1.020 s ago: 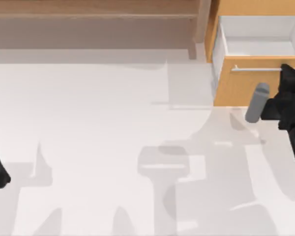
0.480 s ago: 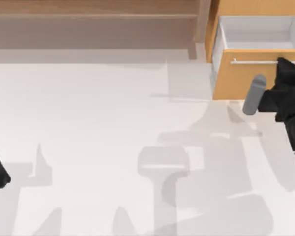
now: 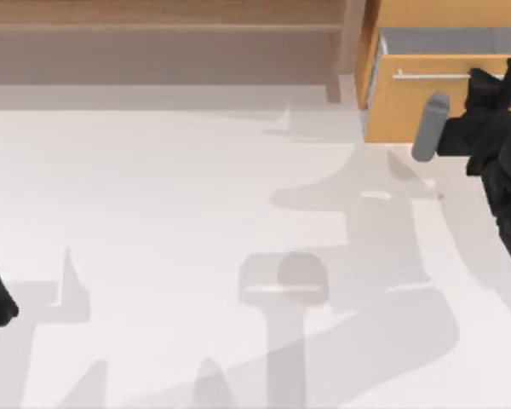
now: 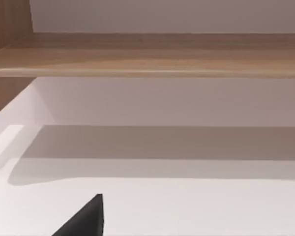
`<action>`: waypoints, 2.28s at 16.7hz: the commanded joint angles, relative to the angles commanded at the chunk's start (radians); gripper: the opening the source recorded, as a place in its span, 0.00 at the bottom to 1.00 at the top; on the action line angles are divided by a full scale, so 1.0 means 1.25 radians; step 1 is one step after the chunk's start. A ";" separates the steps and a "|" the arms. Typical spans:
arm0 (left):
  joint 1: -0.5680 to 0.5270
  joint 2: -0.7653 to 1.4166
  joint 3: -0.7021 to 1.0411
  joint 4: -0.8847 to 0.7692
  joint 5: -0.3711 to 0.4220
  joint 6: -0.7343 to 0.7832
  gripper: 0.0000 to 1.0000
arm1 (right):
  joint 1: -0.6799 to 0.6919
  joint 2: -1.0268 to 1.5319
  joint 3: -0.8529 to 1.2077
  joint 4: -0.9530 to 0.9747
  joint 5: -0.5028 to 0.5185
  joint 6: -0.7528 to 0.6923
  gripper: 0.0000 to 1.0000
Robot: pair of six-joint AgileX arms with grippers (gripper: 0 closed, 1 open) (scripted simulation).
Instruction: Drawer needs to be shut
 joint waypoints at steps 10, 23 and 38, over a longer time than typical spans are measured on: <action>0.000 0.000 0.000 0.000 0.000 0.000 1.00 | 0.000 0.045 0.109 -0.060 -0.018 0.003 0.00; 0.000 0.000 0.000 0.000 0.000 0.000 1.00 | -0.022 0.100 0.230 -0.131 -0.026 0.001 0.30; 0.000 0.000 0.000 0.000 0.000 0.000 1.00 | -0.022 0.100 0.230 -0.131 -0.026 0.001 1.00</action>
